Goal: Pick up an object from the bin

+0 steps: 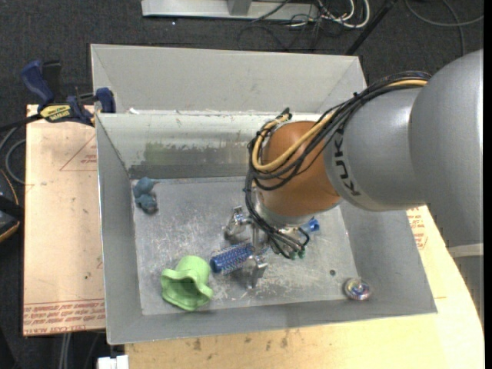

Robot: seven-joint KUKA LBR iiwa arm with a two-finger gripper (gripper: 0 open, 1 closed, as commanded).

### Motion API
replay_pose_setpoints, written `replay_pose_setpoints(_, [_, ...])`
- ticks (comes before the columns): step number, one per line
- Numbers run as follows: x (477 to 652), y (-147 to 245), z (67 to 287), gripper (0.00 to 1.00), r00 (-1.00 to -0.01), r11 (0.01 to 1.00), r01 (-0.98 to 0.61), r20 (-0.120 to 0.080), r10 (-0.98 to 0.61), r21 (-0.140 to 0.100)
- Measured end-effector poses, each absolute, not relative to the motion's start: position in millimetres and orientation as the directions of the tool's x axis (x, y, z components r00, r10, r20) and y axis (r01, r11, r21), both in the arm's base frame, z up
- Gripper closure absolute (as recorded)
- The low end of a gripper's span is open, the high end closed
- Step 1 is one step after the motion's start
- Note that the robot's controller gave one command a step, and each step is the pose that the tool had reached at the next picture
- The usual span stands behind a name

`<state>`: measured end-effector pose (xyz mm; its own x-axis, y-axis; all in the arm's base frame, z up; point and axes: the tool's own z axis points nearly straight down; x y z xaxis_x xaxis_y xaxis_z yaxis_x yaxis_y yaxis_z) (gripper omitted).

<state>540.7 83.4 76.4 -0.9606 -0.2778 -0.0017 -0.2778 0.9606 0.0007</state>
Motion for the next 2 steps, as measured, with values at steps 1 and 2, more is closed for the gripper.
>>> replay_pose_setpoints(1, [544.1, 84.7, 79.5, 1.00, -0.961, 0.961, -0.278, -0.015, -0.278, 0.001])
replay_pose_setpoints(2, [544.6, 85.3, 88.7, 1.00, -0.961, 0.961, -0.275, -0.003, -0.275, 0.001])
